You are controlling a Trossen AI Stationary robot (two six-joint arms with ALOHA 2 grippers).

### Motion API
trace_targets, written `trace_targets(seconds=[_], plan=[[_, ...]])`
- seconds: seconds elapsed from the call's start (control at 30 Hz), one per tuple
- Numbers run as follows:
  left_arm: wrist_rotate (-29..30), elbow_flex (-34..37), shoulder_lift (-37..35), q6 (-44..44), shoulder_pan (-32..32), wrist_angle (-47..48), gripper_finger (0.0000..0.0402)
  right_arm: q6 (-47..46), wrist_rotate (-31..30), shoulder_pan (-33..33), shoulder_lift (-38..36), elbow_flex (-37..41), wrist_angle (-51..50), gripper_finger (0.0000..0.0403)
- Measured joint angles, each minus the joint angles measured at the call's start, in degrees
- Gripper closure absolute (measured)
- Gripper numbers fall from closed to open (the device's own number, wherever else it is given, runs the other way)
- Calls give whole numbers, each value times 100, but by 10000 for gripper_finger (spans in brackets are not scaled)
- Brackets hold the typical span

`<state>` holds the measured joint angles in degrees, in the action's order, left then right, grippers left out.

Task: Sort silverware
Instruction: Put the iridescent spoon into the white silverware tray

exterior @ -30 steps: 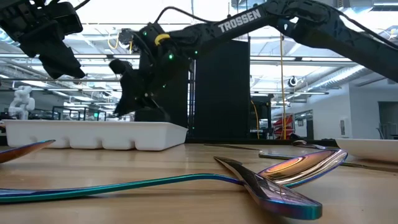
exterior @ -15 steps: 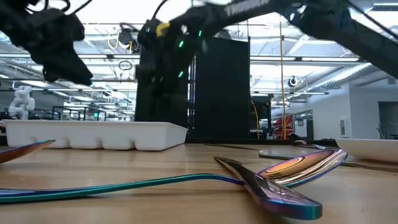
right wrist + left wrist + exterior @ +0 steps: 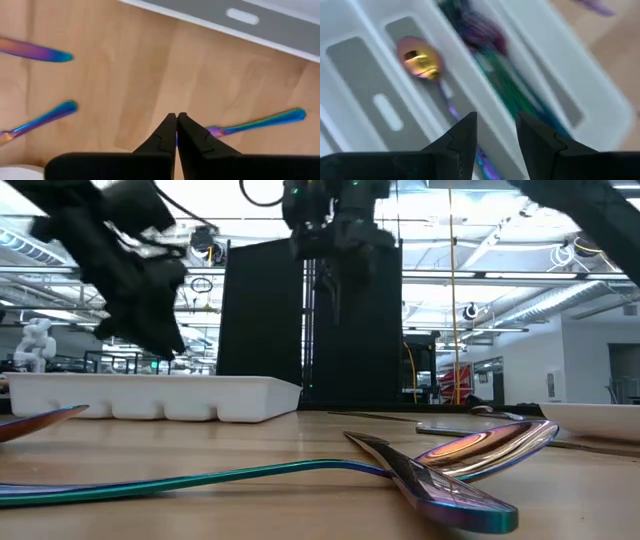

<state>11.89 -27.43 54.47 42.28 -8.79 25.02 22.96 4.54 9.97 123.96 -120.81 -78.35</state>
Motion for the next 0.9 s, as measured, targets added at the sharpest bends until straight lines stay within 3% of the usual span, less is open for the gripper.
trace_targets(seconds=[0.2, 0.4, 0.53, 0.7, 0.9], plan=[[-417, -416, 1195, -258, -557, 165, 265, -356, -39, -202, -1142, 1785, 1054, 403], [-436, -776, 2080, -371, -749, 379, 265, -585, -200, -220, -2837, 4234, 3540, 403], [-436, -951, 2471, -363, -825, 394, 266, -733, -203, -223, -3747, 5438, 4942, 403], [-423, -1142, 2878, -360, -881, 432, 266, -819, -178, -306, -4482, 6335, 5714, 403], [-290, -1342, 3324, -360, -877, 600, 266, -854, -206, -301, -4940, 6539, 5742, 403]])
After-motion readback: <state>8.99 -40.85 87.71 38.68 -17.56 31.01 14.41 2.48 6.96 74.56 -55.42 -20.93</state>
